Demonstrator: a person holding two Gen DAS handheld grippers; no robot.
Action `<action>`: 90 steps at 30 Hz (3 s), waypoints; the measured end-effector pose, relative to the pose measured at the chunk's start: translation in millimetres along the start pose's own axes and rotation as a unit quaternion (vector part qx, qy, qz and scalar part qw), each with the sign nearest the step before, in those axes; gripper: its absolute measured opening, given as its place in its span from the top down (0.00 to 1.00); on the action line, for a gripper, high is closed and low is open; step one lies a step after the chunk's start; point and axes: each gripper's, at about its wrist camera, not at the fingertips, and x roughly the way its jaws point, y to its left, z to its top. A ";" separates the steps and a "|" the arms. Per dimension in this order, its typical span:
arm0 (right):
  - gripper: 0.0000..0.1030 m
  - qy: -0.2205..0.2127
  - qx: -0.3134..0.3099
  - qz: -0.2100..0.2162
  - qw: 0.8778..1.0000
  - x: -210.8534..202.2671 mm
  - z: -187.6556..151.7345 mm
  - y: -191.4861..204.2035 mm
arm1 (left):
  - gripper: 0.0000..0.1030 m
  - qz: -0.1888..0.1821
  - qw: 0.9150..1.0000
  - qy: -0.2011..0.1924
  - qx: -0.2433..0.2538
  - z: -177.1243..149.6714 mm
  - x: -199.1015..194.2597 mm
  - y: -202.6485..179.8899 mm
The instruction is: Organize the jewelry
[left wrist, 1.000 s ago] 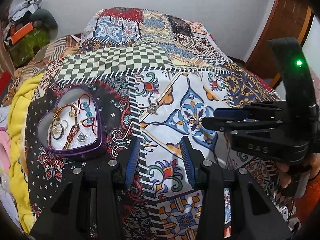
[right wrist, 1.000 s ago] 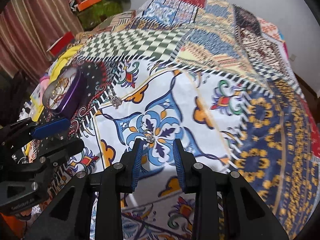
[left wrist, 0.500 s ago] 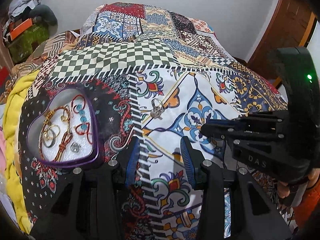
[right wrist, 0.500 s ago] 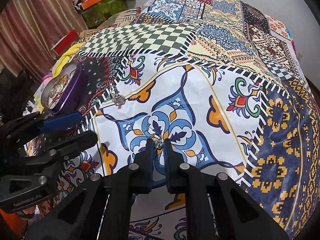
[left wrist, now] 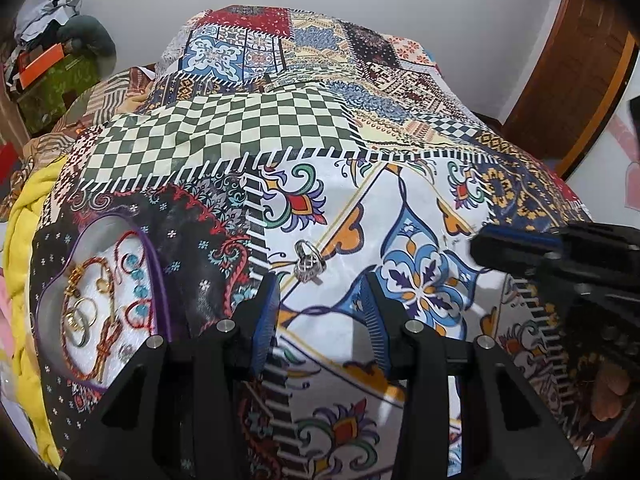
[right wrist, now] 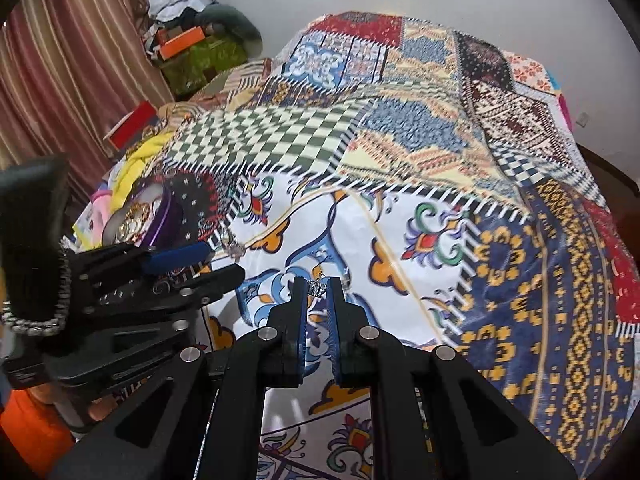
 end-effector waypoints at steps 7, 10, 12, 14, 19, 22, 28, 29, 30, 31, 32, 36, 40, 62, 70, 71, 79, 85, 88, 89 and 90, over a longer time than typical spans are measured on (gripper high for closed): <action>0.92 -0.020 0.004 -0.003 1.000 -11.5 3.2 -5.6 | 0.77 0.016 1.000 -0.001 0.007 5.0 11.9 -2.2; 0.92 -0.024 0.003 -0.003 1.000 -13.4 4.4 -5.7 | 0.87 0.019 1.000 0.001 0.005 7.6 15.3 -0.8; 0.92 -0.026 0.003 -0.003 1.000 -14.4 5.0 -5.7 | 0.87 0.016 1.000 0.000 0.002 9.1 15.0 0.0; 0.92 -0.028 0.004 -0.002 1.000 -15.6 5.3 -5.7 | 0.87 0.018 1.000 -0.004 0.004 9.5 12.7 -0.2; 0.92 -0.034 0.004 -0.003 0.999 -22.2 7.1 -2.9 | 0.87 0.016 1.000 -0.016 0.003 9.8 -1.4 0.5; 0.92 -0.042 0.001 -0.003 0.999 -29.7 9.0 1.1 | 0.87 0.013 1.000 -0.027 0.001 10.0 -13.9 1.5; 0.92 -0.064 -0.018 -0.009 0.998 -48.6 18.2 17.0 | 0.87 0.011 0.998 -0.060 -0.004 12.8 -50.3 3.7; 0.92 -0.069 -0.021 -0.010 0.997 -52.4 19.9 20.3 | 0.87 0.011 0.998 -0.066 -0.005 13.3 -56.2 4.7; 0.92 -0.073 -0.023 -0.010 0.997 -55.1 21.1 23.2 | 0.87 0.011 0.998 -0.070 -0.005 13.5 -59.8 4.9; 0.92 -0.078 -0.027 -0.010 0.997 -58.5 22.9 26.8 | 0.87 0.012 0.997 -0.075 -0.006 13.4 -65.6 6.0; 0.92 -0.082 -0.029 -0.011 0.996 -61.8 24.5 30.2 | 0.87 0.014 0.997 -0.081 -0.007 13.6 -72.5 7.8; 0.92 -0.099 -0.036 -0.008 0.994 -72.4 30.4 43.7 | 0.87 0.019 0.995 -0.098 -0.013 11.7 -91.2 15.1; 0.92 -0.113 -0.045 -0.002 0.993 -80.3 35.7 59.1 | 0.87 0.023 0.993 -0.113 -0.020 7.1 -108.3 23.1; 0.92 -0.108 -0.112 0.064 0.986 -51.8 55.8 148.4 | 0.87 0.080 0.981 -0.156 -0.085 -25.5 -161.2 109.6; 0.92 -0.077 -0.119 0.072 0.987 -19.8 55.2 157.6 | 0.87 0.069 0.984 -0.137 -0.088 -30.3 -143.1 118.9; 0.92 -0.073 -0.119 0.071 0.988 -16.5 55.1 157.7 | 0.87 0.072 0.984 -0.134 -0.088 -30.5 -141.1 121.1; 0.92 -0.053 -0.111 0.071 0.990 0.4 54.5 151.6 | 0.87 0.109 0.978 -0.141 -0.107 -35.9 -156.9 156.8; 0.92 -0.046 -0.107 0.072 0.991 5.1 53.9 151.3 | 0.64 0.145 0.970 -0.148 -0.128 -46.5 -177.3 183.4; 0.92 -0.045 -0.108 0.072 0.991 6.4 53.0 153.2 | 0.62 0.151 0.968 -0.148 -0.136 -53.8 -182.2 192.2; 0.92 -0.044 -0.108 0.073 0.990 7.1 52.7 153.9 | 0.62 0.148 0.969 -0.143 -0.139 -56.7 -180.5 194.5; 0.92 -0.043 -0.108 0.073 0.991 8.3 52.5 154.9 | 0.62 0.147 0.970 -0.136 -0.140 -59.2 -176.9 195.5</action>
